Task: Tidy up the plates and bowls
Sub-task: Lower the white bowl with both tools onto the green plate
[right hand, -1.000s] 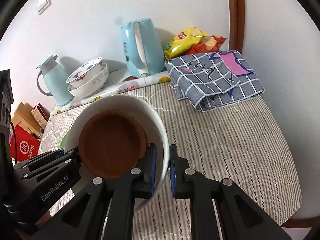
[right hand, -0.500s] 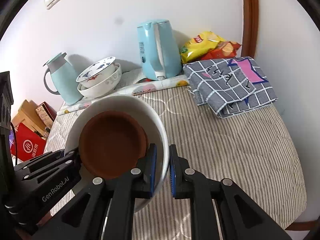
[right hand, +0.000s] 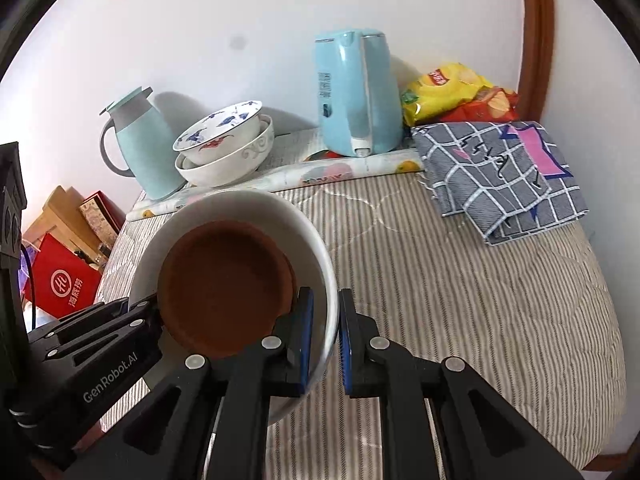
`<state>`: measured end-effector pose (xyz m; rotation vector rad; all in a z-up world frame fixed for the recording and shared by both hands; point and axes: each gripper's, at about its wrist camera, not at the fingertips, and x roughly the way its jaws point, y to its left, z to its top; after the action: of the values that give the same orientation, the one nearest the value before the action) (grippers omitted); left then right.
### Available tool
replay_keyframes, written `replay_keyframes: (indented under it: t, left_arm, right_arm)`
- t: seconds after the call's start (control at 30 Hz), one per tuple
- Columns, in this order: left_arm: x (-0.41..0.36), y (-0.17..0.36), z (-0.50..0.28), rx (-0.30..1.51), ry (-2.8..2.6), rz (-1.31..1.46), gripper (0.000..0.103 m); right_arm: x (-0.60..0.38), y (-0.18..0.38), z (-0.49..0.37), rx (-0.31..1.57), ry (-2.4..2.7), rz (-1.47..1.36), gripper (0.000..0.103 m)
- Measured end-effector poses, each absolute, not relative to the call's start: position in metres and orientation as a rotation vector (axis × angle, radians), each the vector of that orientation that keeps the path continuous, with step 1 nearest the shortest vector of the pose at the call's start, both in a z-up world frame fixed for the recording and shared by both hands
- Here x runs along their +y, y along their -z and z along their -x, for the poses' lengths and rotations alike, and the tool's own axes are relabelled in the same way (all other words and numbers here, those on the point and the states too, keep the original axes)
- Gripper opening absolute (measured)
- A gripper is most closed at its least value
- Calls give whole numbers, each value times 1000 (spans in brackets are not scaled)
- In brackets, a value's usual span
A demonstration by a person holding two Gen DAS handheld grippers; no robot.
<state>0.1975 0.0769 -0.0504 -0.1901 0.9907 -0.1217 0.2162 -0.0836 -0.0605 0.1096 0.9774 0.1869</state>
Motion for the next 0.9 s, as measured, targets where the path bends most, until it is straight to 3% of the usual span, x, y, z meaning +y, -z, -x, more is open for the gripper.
replay_keyframes:
  t: [0.9]
  left_arm:
    - [138,85,-225,1034,23,241,10]
  right_arm:
    - [-16,93,-258,1032,-272,-64,12]
